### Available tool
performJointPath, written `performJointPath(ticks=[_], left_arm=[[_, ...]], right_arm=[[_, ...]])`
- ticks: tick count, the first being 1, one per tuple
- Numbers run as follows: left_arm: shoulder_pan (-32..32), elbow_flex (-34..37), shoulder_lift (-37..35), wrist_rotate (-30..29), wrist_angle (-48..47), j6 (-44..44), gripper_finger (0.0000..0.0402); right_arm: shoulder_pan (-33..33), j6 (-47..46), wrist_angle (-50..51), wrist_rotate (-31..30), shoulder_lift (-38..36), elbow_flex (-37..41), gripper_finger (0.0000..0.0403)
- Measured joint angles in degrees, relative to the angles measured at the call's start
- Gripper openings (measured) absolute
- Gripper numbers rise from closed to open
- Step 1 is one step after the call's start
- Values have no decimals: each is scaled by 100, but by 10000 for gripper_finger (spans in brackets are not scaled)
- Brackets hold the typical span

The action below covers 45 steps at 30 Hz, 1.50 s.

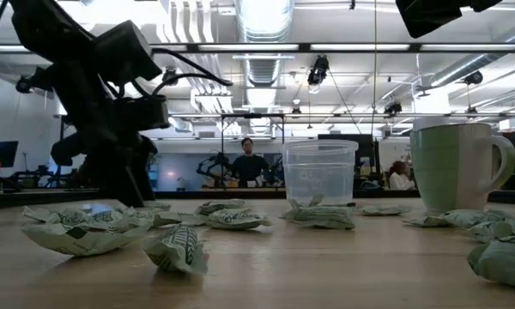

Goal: Pick and place Stevia / Truvia into bins
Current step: Put the green stevia packet into the transparent container

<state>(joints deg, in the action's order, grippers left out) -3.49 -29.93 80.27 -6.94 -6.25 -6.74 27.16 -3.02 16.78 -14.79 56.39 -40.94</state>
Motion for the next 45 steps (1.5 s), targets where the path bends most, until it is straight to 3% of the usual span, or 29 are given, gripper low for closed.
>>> performJointPath(ticks=[4, 7, 16, 23, 30, 36, 45], left_arm=[[0, -2, 75, 3, 14, -33, 195], [0, -2, 100, 46, 25, -42, 165], [2, 17, -143, -73, -49, 134, 10], [2, -228, -453, -610, 247, 461, 12], [2, -490, -286, -655, 2397, 1625, 13], [10, -1011, 390, -460, 3286, 2201, 13], [11, -2421, 1910, -236, 2869, 2646, 13]], right_arm=[[11, -3, 10, 0, 10, 31, 68], [11, -2, 22, -16, 10, 58, 68], [11, -95, 14, -28, 9, 61, 68], [11, -108, 12, -41, 9, 63, 68], [11, -87, -159, -135, 8, 114, 68], [11, -94, -265, -199, 8, 250, 68], [9, -222, -561, -195, 4, 519, 68]])
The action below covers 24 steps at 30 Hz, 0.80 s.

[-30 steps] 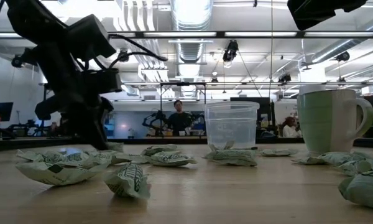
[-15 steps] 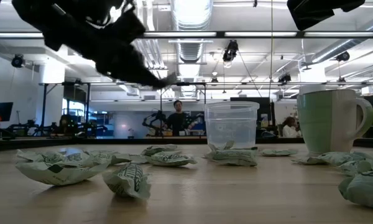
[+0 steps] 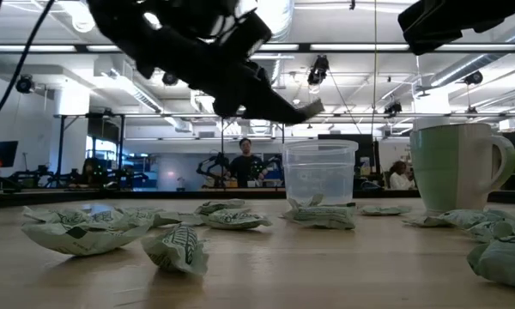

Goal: Pick and place Stevia / Truvia into bins
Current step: Put the green stevia packet into the transparent container

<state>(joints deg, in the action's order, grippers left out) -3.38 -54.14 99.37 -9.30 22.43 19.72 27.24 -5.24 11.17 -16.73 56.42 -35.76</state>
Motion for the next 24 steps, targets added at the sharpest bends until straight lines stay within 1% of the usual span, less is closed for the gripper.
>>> performJointPath(ticks=[6, 8, 11, 14, 21, 24], left_arm=[[31, -708, 219, -324, -972, 71, 13], [68, -810, 217, -328, -1289, 67, 13], [85, -896, 217, -331, -1466, 73, 18], [81, -939, 217, -332, -1493, 133, 41], [78, -965, 171, -332, -1495, 169, 123], [49, -943, 7, -336, -1713, 30, 144]], right_arm=[[2, -122, 18, 2, 0, 27, 68], [2, -103, 17, 2, 0, 27, 68], [2, -47, 11, 5, 0, 27, 68], [2, -66, 4, 4, 2, 27, 68], [4, -520, -2, 24, 7, 32, 68], [134, -695, -20, 64, 95, 32, 68]])
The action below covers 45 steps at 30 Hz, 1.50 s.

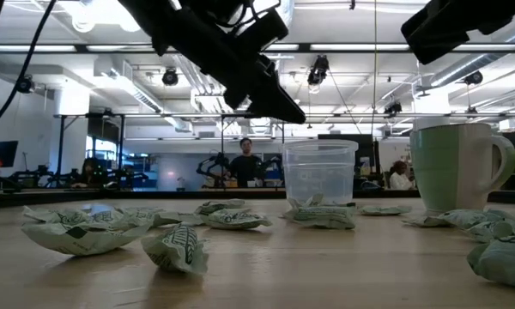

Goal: Pick and place Stevia / Truvia into bins
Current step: Put the green stevia packet into the transparent container

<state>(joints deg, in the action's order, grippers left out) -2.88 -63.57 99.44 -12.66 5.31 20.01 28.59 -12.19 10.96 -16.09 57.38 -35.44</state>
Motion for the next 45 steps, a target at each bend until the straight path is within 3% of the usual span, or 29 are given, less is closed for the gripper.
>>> performJointPath(ticks=[7, 16, 24, 36, 45], left_arm=[[-288, 22, -555, 25, -1233, -480, 153], [-871, 382, -1132, 41, -1935, -1223, 154], [-1105, 597, -1147, 38, -1905, -1526, 154], [-1107, 604, -1109, 37, -1916, -1537, 154], [-1112, 610, -1109, 37, -1934, -1666, 154]], right_arm=[[758, -313, -135, 194, 651, -158, 68], [1524, -1841, -65, -87, 2109, -505, 68], [1899, -3469, 1730, -101, 3176, -1236, 68], [1981, -3388, 1901, -217, 4253, -1995, 68], [1981, -3588, 2014, -48, 4398, -2013, 68]])
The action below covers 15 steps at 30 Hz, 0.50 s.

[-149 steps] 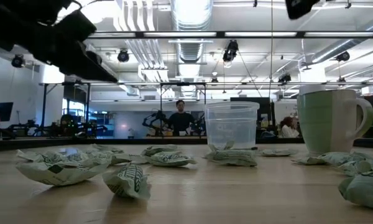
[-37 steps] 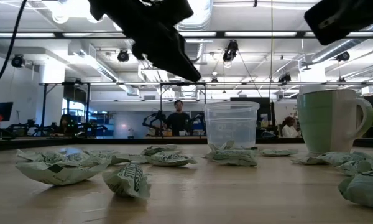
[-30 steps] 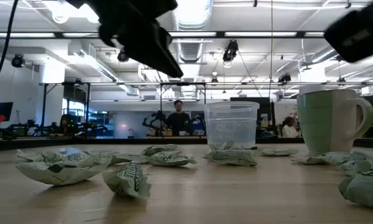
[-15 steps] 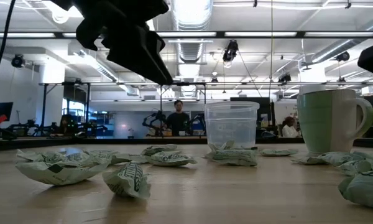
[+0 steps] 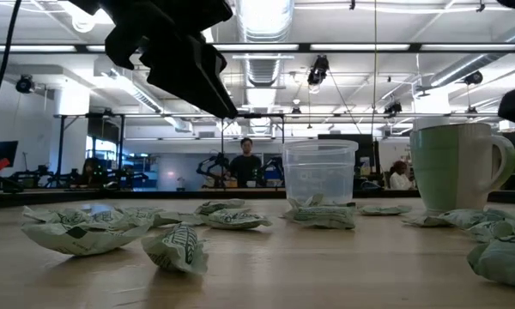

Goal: Pick and place Stevia / Truvia into bins
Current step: Put the green stevia packet into the transparent container

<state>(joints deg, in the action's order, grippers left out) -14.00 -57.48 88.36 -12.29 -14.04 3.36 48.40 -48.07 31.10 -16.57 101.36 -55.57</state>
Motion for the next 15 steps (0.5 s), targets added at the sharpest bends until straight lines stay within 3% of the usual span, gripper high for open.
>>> performJointPath(ticks=[11, 15], left_arm=[[0, 1, 0, -8, 3, 0, 154], [0, 1, 0, -11, 4, 1, 154]], right_arm=[[-4, -350, -42, 204, 73, 120, 66], [-4, -210, -5, 227, 76, 46, 49]])
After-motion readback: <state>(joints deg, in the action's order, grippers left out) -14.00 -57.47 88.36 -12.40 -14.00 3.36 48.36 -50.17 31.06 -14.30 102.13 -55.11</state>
